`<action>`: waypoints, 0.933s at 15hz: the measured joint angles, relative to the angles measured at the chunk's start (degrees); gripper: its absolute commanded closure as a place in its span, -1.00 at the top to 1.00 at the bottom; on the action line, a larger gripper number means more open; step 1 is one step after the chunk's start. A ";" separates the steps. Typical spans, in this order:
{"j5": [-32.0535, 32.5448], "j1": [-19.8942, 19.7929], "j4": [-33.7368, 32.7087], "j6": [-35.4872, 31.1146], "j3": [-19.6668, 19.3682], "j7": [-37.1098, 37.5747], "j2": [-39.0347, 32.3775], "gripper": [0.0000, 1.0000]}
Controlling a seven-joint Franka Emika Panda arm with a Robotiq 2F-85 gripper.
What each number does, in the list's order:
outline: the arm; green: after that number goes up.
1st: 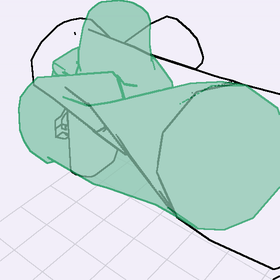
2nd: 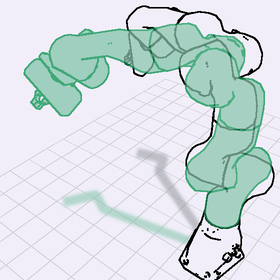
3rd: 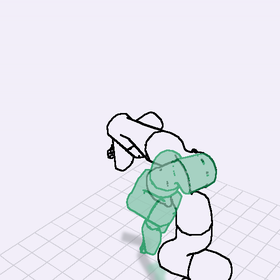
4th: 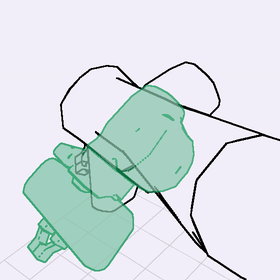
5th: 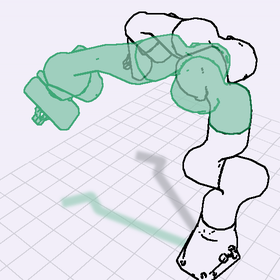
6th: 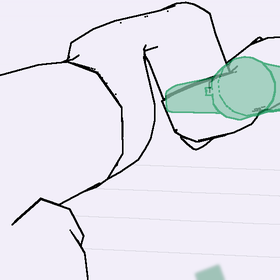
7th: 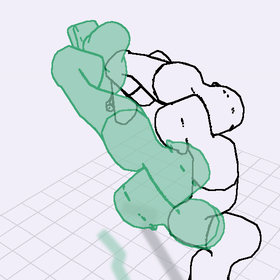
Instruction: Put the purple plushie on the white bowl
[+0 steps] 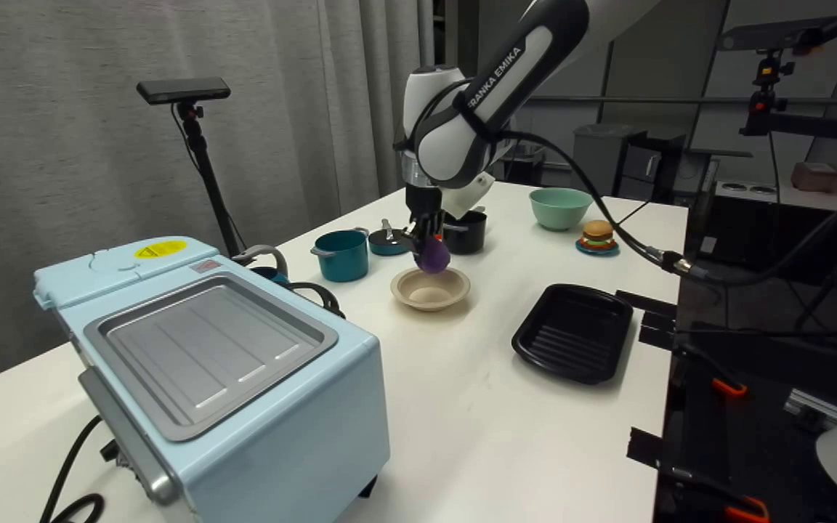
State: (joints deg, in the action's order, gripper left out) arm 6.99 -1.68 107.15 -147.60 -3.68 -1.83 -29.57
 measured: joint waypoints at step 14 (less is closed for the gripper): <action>0.57 0.00 0.12 2.29 0.69 -2.61 -0.91 1.00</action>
State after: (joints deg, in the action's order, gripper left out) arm 7.57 -1.68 107.28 -145.31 -2.99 -4.44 -30.48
